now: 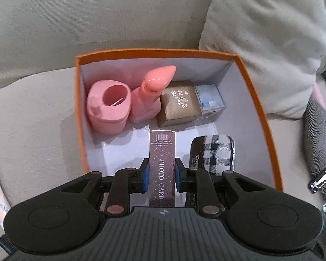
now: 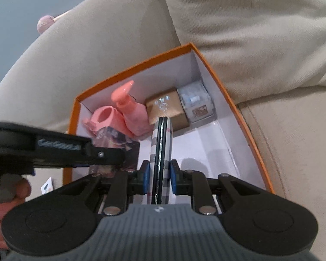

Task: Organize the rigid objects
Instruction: 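Lower the PHOTO CARD box in with the left tool while the right tool drops the plaid case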

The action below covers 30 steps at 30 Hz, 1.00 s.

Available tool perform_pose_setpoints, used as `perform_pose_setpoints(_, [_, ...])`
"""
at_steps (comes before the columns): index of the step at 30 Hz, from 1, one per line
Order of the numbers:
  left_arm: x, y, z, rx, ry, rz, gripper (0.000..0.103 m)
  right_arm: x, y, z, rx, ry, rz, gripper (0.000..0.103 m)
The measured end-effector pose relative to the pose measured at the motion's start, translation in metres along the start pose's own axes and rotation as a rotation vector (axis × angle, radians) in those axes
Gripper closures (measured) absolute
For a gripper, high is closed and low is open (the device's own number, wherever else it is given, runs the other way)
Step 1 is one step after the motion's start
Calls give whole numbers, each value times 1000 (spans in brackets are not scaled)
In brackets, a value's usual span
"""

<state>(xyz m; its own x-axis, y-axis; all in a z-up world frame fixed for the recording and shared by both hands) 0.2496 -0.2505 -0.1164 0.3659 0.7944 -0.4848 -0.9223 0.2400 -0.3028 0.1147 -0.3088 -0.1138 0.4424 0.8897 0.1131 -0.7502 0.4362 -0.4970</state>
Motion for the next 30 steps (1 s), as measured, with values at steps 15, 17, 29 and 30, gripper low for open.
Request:
perform_pose_setpoints(15, [3, 2, -37, 74, -129, -42, 71, -7, 10, -21, 42, -5, -24, 83])
perform_pose_setpoints(17, [-2, 0, -31, 60, -167, -96, 67, -6, 10, -23, 44, -8, -23, 83])
perform_pose_setpoints(29, [-6, -9, 26, -22, -162, -164, 74, 19, 9, -26, 30, -10, 38, 83])
perform_pose_setpoints(30, [-6, -10, 36, -47, -140, -153, 74, 20, 10, -28, 36, -5, 49, 83])
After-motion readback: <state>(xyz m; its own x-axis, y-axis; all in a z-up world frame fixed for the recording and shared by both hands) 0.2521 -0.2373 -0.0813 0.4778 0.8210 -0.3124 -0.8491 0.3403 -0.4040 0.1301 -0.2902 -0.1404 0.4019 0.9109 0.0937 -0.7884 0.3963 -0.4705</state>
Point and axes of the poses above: each gripper's, at about its wrist camera, not at the fingertips, and z roughly against the way its jaws point, x to its left, y to its underside, the point moved 8 cm from there along -z, roughly the way its jaws point, and after that the axes turned 14 degrees about y, right-handed, at the moved point
